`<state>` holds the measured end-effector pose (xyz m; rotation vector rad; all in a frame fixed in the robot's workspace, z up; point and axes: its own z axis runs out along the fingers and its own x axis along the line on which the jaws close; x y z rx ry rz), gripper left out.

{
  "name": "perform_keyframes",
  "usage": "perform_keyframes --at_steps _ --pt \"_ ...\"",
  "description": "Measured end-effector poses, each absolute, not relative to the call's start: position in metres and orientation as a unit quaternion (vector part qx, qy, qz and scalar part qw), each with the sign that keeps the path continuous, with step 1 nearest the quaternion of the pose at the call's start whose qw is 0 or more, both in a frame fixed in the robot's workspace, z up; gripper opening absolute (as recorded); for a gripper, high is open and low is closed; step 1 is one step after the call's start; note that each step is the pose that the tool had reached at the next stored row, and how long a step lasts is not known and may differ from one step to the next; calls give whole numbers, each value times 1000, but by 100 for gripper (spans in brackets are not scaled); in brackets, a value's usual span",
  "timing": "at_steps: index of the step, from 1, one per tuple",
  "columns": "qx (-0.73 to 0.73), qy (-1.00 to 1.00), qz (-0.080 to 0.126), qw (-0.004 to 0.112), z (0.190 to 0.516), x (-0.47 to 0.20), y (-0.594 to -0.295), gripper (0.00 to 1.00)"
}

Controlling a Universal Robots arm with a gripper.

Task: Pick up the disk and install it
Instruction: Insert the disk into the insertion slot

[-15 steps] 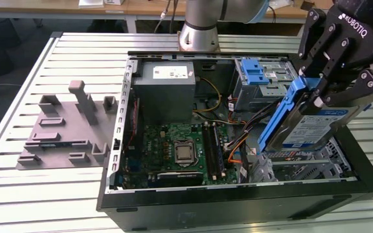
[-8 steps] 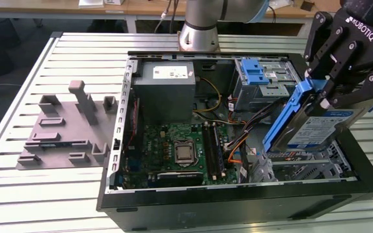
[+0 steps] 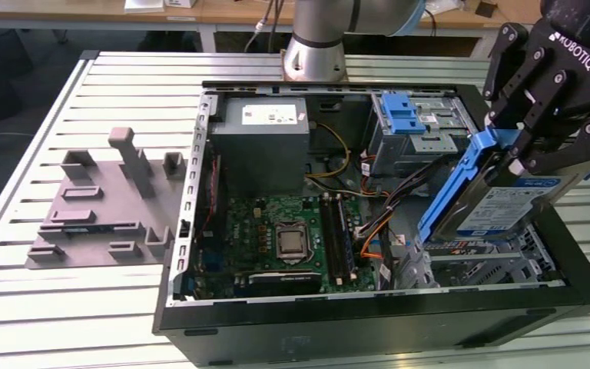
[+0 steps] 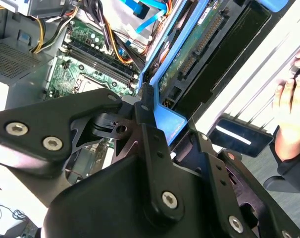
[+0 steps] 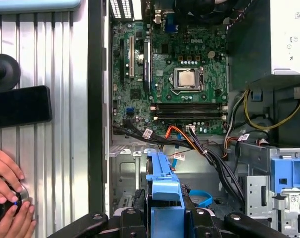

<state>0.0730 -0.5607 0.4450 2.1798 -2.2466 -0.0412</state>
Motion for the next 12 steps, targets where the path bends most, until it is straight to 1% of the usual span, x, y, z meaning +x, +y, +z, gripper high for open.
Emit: perform_keyframes --at_steps 12 --pt "700 -714 -13 6 442 78 -564 36"
